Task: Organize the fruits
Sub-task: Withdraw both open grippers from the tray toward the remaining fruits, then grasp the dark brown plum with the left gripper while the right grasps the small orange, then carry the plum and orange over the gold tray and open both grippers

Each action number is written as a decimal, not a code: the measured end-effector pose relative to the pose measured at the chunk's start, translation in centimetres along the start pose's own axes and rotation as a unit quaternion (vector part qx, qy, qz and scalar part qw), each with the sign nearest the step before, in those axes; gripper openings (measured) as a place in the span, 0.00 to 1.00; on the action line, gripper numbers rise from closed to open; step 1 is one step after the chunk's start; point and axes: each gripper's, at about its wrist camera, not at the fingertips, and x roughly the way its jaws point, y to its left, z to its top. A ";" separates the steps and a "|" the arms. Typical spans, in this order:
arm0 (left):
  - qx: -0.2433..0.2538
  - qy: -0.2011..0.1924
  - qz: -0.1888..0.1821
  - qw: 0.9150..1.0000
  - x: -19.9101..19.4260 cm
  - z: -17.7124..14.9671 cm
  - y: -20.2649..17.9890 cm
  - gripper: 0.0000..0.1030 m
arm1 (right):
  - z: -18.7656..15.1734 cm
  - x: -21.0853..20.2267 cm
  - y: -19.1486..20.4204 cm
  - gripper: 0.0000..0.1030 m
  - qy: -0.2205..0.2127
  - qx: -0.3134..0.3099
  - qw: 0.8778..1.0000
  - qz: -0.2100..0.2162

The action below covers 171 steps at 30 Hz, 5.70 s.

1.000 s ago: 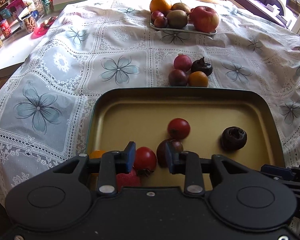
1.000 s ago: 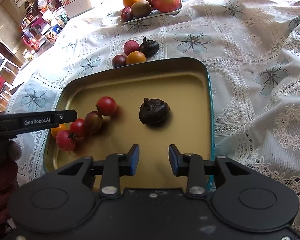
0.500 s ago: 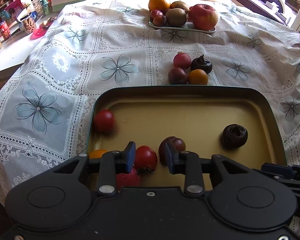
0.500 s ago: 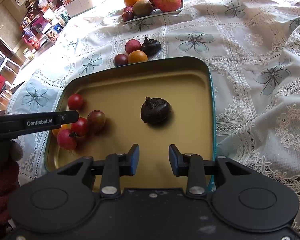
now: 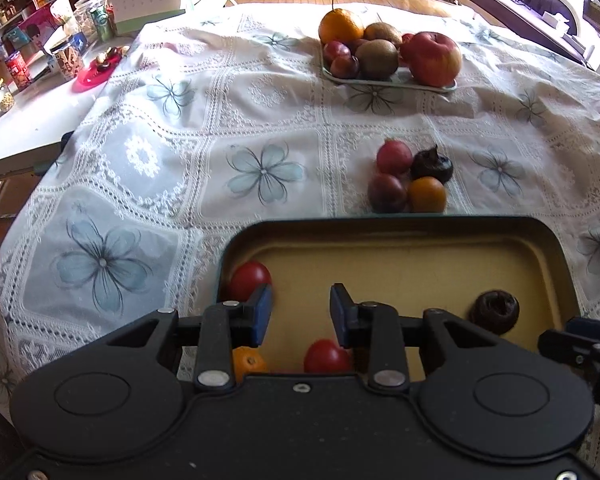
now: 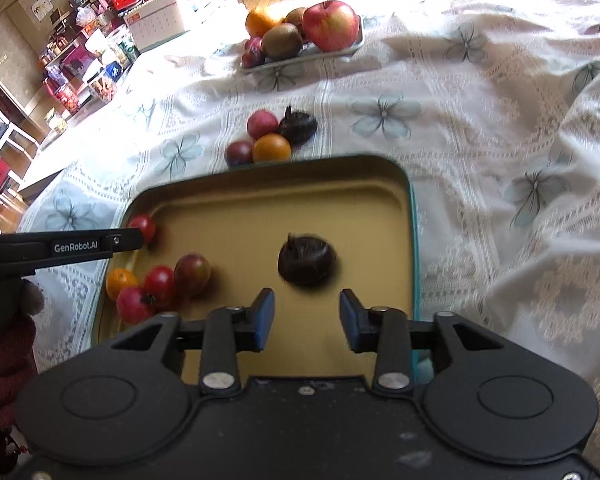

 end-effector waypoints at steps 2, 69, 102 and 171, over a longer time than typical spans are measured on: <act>0.001 -0.003 0.003 1.000 0.2 0.8 0.2 0.40 | 1.0 -0.1 0.0 0.45 -0.010 0.001 1.000 -0.005; 0.008 0.030 -0.069 0.997 7.3 8.9 -0.5 0.45 | 12.3 10.1 3.1 0.39 -0.008 0.016 0.999 -0.044; 0.001 0.058 -0.019 0.998 9.7 8.3 -2.4 0.43 | 11.1 7.6 0.1 0.39 -0.021 0.043 0.998 -0.046; 0.015 0.041 0.007 0.999 -1.6 -6.6 -6.3 0.43 | -4.6 -2.0 0.2 0.39 -0.051 -0.033 0.998 -0.010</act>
